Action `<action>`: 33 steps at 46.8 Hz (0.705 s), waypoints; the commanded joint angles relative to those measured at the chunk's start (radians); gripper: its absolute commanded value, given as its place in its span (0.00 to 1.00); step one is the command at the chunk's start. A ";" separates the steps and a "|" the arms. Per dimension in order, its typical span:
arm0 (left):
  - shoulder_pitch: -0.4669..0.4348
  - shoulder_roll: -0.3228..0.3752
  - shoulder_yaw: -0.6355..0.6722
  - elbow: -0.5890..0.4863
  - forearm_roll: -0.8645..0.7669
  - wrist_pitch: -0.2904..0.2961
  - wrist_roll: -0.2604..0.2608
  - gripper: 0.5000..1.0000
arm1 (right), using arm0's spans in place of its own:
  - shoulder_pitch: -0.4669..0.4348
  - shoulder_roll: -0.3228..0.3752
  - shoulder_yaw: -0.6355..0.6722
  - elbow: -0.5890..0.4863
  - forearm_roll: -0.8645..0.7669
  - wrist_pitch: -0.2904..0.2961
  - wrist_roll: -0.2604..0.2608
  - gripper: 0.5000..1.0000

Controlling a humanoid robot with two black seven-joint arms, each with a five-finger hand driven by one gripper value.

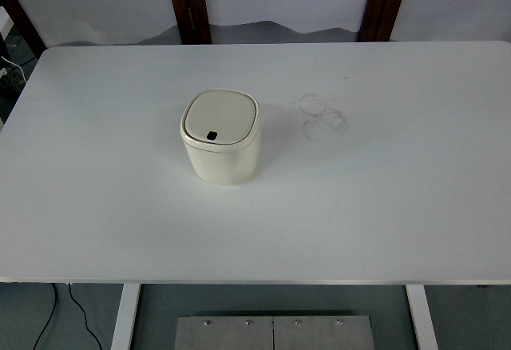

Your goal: Close trash bin

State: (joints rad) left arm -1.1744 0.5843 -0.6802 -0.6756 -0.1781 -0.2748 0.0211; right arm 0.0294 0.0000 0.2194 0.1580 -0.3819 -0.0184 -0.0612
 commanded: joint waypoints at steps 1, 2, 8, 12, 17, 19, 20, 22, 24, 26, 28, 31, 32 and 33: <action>0.047 -0.001 -0.032 0.002 0.000 0.000 -0.003 1.00 | 0.000 0.000 0.000 0.000 0.000 0.000 0.000 0.99; 0.056 -0.001 -0.036 0.002 0.000 0.000 -0.009 1.00 | 0.000 0.000 0.000 0.000 0.000 0.000 0.000 0.99; 0.105 -0.001 -0.041 0.002 0.002 -0.001 -0.081 1.00 | 0.000 0.000 0.000 0.000 0.000 0.000 0.000 0.99; 0.130 -0.001 -0.041 0.001 0.002 -0.001 -0.107 1.00 | 0.000 0.000 0.000 0.000 0.000 0.000 0.000 0.99; 0.147 -0.003 -0.041 0.001 0.002 0.000 -0.109 1.00 | 0.000 0.000 0.000 0.000 0.000 0.000 0.000 0.99; 0.151 -0.003 -0.041 0.001 0.002 0.000 -0.109 1.00 | 0.000 0.000 0.000 0.001 0.000 0.000 0.000 0.99; 0.151 -0.003 -0.041 0.002 0.002 0.000 -0.109 1.00 | 0.000 0.000 0.000 0.000 0.000 0.000 0.000 0.99; 0.151 -0.003 -0.041 0.001 0.002 0.000 -0.109 1.00 | 0.000 0.000 0.000 0.000 0.000 0.000 0.000 0.99; 0.151 -0.004 -0.041 0.002 0.002 0.000 -0.109 1.00 | 0.000 0.000 0.000 0.000 0.000 0.000 0.001 0.99; 0.151 -0.003 -0.041 0.002 0.002 0.002 -0.109 1.00 | 0.000 0.000 0.000 0.000 0.000 0.000 0.000 0.99; 0.151 -0.003 -0.041 0.001 0.002 0.000 -0.109 1.00 | 0.000 0.000 0.000 0.001 0.000 0.000 0.001 0.99; 0.151 -0.003 -0.041 0.001 0.002 0.000 -0.109 1.00 | 0.000 0.000 0.000 0.001 0.000 0.000 0.001 0.99; 0.151 -0.003 -0.041 0.001 0.002 0.000 -0.109 1.00 | 0.000 0.000 0.000 0.002 0.000 0.000 0.001 0.99; 0.151 -0.003 -0.041 0.001 0.002 0.002 -0.109 1.00 | 0.000 0.000 0.000 0.002 0.000 0.000 0.001 0.99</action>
State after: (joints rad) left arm -1.0231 0.5811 -0.7210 -0.6747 -0.1763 -0.2738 -0.0874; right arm 0.0291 0.0000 0.2194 0.1586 -0.3820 -0.0184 -0.0606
